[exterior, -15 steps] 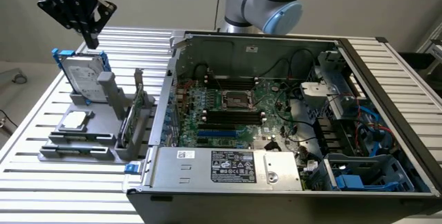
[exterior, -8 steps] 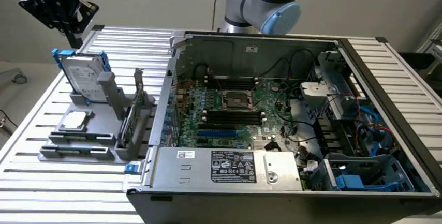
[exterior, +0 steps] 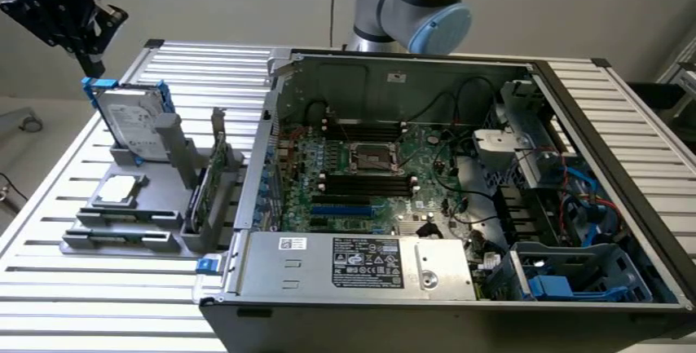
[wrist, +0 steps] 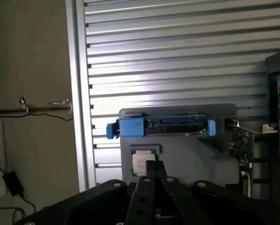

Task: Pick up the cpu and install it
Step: 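Reach for the cpu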

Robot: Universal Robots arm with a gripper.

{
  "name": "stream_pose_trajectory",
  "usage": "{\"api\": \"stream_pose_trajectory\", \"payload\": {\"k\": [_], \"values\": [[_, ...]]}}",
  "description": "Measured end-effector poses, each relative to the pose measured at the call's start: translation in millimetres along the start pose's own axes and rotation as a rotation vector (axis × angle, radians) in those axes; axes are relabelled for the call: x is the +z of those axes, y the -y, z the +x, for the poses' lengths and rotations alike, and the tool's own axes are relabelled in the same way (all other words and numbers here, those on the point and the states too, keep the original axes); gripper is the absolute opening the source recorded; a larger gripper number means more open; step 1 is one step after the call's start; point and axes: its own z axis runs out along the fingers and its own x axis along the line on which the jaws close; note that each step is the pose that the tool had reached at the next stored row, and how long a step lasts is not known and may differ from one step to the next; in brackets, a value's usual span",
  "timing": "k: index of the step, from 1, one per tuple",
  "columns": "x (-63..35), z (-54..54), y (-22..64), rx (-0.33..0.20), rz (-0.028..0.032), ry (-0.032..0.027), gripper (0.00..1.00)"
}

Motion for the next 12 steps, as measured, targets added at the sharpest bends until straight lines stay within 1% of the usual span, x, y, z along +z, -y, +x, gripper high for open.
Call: {"api": "stream_pose_trajectory", "payload": {"k": [1,2,5,7,12], "values": [[0.7,0.3,0.1,-0.007,0.0014,-0.0007,0.11],[0.9,0.3,0.1,-0.018,0.0034,-0.0031,0.11],[1.5,0.3,0.1,-0.061,0.0124,-0.0099,0.11],[1.8,0.3,0.1,-0.09,0.0208,-0.0122,0.11],[3.5,0.2,0.2,-0.155,0.0436,-0.0141,0.11]]}}
